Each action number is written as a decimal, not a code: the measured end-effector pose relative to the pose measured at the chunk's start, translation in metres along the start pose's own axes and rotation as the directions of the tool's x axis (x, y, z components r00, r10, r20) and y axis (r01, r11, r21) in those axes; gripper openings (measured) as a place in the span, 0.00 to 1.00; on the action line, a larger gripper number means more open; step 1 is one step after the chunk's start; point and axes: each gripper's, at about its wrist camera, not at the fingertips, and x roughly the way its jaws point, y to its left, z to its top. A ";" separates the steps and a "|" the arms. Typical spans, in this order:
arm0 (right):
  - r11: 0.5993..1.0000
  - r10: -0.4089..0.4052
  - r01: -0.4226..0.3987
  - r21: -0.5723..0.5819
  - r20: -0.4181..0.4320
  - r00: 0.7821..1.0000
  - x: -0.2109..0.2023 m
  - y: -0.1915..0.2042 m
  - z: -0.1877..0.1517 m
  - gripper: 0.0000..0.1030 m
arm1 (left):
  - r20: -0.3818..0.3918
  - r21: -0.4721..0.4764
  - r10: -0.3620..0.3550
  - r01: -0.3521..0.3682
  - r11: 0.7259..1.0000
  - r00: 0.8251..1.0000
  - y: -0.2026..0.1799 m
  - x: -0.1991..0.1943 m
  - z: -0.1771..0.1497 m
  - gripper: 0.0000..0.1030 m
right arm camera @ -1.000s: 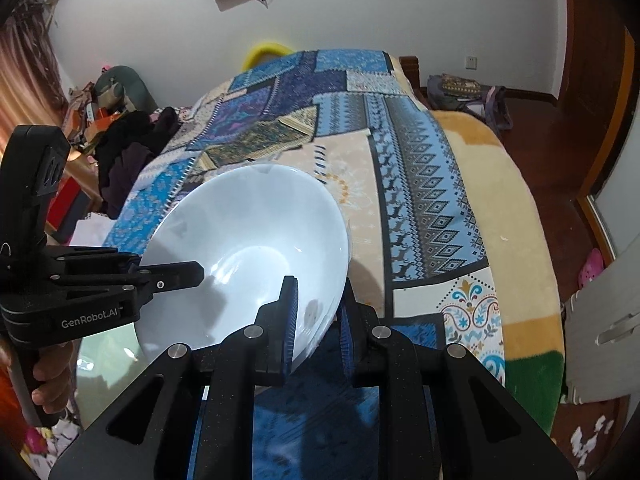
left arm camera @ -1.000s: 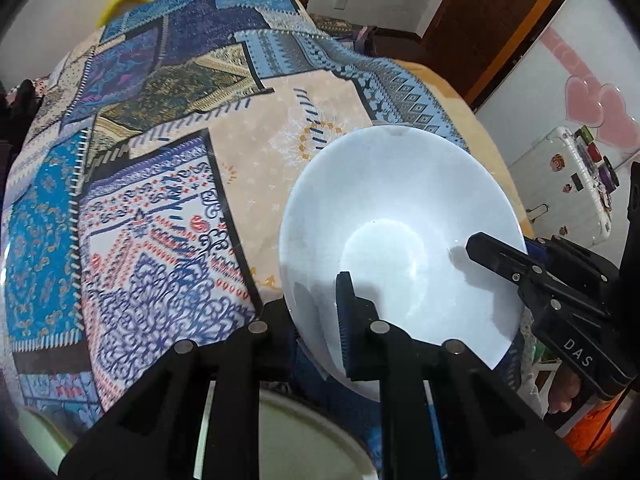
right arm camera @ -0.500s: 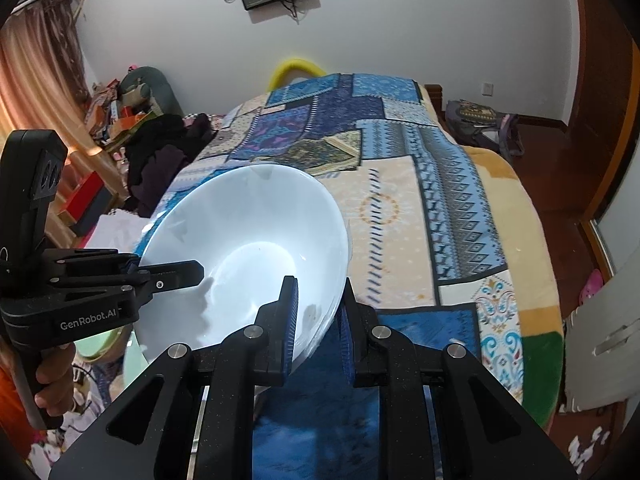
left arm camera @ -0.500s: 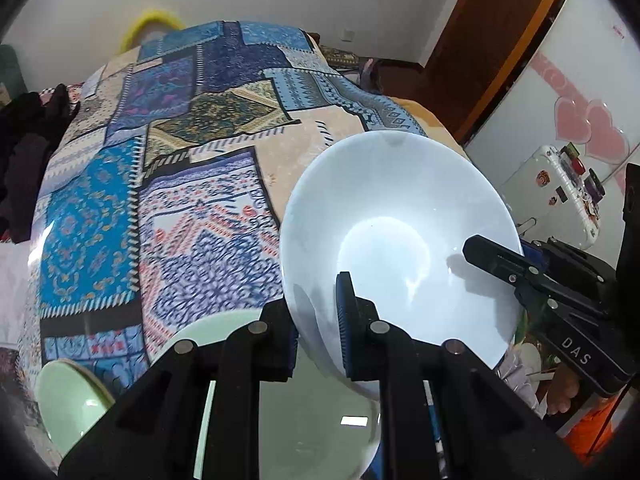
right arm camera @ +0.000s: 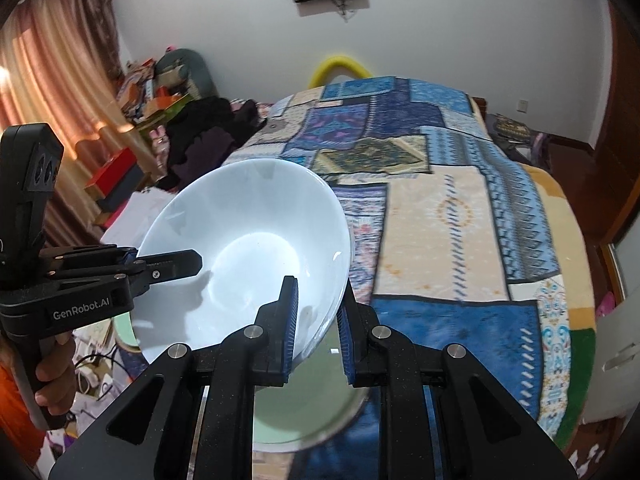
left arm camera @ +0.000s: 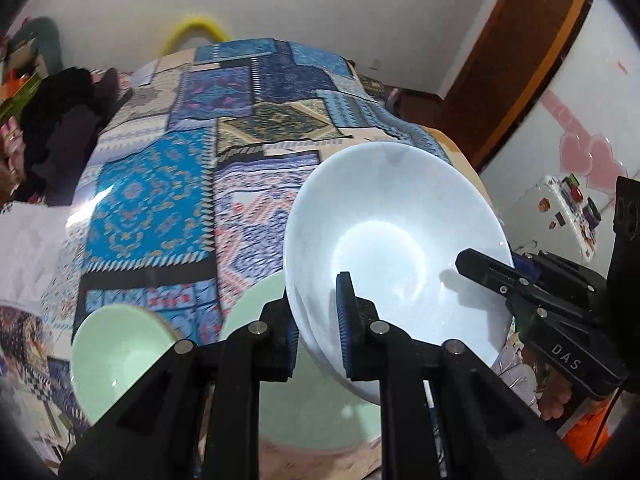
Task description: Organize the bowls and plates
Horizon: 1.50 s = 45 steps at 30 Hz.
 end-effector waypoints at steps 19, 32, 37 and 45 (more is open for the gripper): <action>0.984 0.142 -0.148 -0.100 -0.061 0.988 0.046 0.105 -0.003 0.17 | 0.050 -0.191 0.092 -0.081 0.978 0.995 0.121 -0.065 -0.063 0.16; 0.972 0.192 -0.207 -0.108 -0.136 0.972 0.084 0.147 -0.011 0.17 | 0.030 -0.270 0.146 -0.132 0.954 0.989 0.177 -0.067 -0.094 0.16; 0.972 0.192 -0.211 -0.105 -0.167 0.967 0.096 0.154 -0.016 0.17 | 0.011 -0.290 0.146 -0.136 0.947 0.989 0.191 -0.060 -0.102 0.16; 0.975 0.177 -0.200 -0.095 -0.212 0.961 0.113 0.154 -0.024 0.17 | -0.032 -0.315 0.131 -0.134 0.939 0.991 0.206 -0.038 -0.110 0.16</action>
